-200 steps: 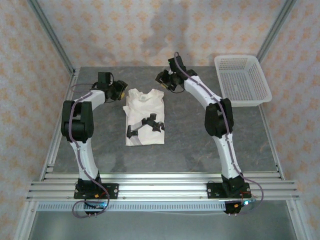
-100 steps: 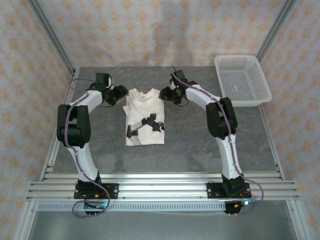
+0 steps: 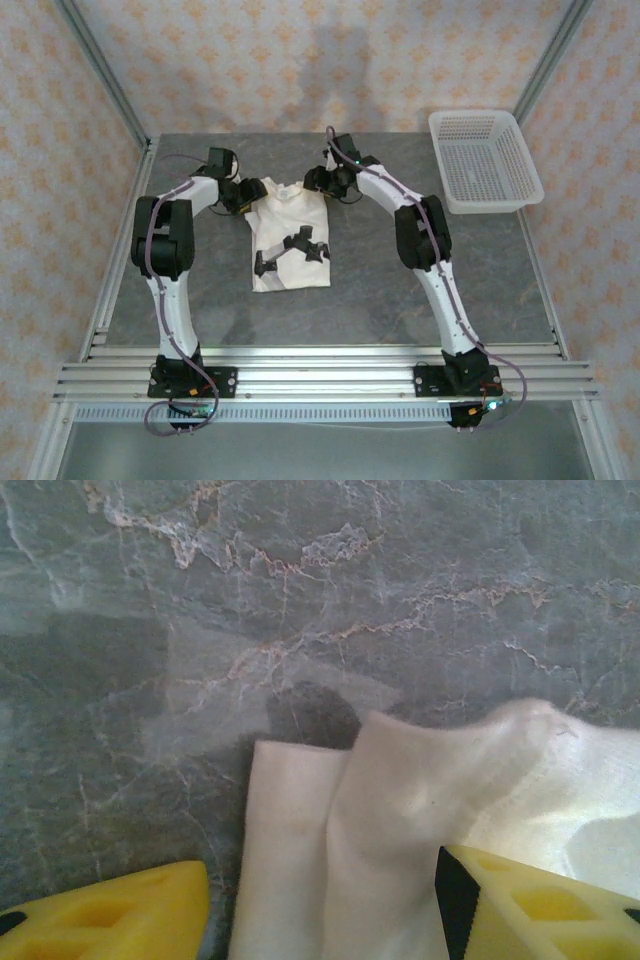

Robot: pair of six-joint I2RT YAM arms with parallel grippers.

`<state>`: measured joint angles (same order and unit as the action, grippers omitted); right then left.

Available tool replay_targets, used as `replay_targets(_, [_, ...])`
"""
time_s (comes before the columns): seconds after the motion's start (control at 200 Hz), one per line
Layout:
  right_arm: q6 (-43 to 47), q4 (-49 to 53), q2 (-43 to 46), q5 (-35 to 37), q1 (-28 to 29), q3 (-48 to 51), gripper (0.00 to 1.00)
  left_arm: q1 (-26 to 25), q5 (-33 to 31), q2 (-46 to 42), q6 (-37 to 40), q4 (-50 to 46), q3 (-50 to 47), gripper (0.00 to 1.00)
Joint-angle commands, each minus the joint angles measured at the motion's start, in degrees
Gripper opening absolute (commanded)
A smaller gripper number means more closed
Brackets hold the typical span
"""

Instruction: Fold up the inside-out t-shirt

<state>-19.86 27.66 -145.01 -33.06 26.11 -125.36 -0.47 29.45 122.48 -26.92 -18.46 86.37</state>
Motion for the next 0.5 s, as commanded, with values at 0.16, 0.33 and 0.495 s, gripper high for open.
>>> replay_targets(0.16, [1.6,7.3,-4.9,-0.8,1.2,-8.5,0.53,-0.8,2.1,4.5,0.1,-1.6,6.4,0.58])
replay_targets(0.33, [2.0,8.6,-4.7,-1.1,1.3,-8.1,0.53,-0.9,4.5,6.3,-1.3,-0.6,7.0,0.46])
replay_targets(0.495, [1.9,9.0,-3.8,-1.3,1.3,-8.4,0.52,-1.1,7.5,6.7,-3.3,3.1,5.9,0.25])
